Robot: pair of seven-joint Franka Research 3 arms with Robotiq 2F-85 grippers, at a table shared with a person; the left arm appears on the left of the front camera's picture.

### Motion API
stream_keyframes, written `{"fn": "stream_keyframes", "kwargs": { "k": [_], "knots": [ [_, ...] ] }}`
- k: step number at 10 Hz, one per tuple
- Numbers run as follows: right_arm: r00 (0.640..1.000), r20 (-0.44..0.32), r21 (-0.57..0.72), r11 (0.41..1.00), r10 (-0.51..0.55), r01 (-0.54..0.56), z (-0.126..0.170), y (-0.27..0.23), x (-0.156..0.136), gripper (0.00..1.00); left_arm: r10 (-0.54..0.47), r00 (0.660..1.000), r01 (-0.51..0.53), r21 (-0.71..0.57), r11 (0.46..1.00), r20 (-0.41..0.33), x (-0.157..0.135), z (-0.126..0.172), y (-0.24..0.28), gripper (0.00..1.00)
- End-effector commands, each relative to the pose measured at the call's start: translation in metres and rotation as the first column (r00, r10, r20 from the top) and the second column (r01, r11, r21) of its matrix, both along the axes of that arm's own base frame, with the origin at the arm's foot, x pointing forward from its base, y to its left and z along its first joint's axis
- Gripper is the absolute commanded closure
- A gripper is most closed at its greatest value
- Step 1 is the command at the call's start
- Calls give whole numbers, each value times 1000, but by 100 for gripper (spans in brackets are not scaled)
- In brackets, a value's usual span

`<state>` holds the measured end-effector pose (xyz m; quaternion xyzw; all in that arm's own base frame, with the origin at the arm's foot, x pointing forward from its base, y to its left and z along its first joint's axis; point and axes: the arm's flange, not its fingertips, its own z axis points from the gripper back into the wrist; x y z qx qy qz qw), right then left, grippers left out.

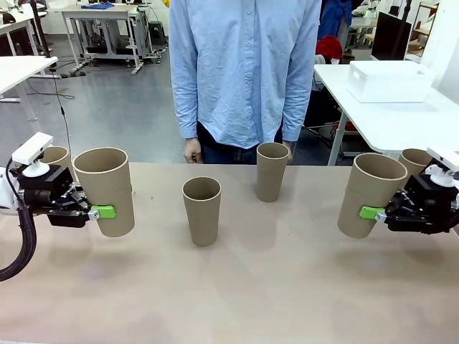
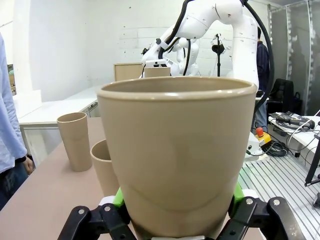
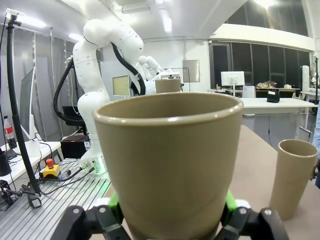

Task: Stack the cups and store them in the basket.
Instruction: Place the stack of Reusable plastic cups into the Pantry Basket.

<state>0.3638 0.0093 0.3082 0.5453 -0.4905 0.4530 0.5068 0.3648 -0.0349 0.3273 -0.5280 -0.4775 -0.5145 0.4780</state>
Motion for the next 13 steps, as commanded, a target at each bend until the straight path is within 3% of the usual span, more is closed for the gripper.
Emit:
{"fn": "stream_keyframes", "kwargs": {
  "k": [1, 13],
  "knots": [
    [1000, -1, 4, 1000, 3, -3, 4, 0, 0, 15, 2, 1000, -2, -1, 1000, -2, 0, 3, 1, 16],
    [1000, -1, 4, 1000, 3, -3, 4, 0, 0, 15, 2, 1000, -2, -1, 1000, -2, 0, 3, 1, 16]
  ]
}}
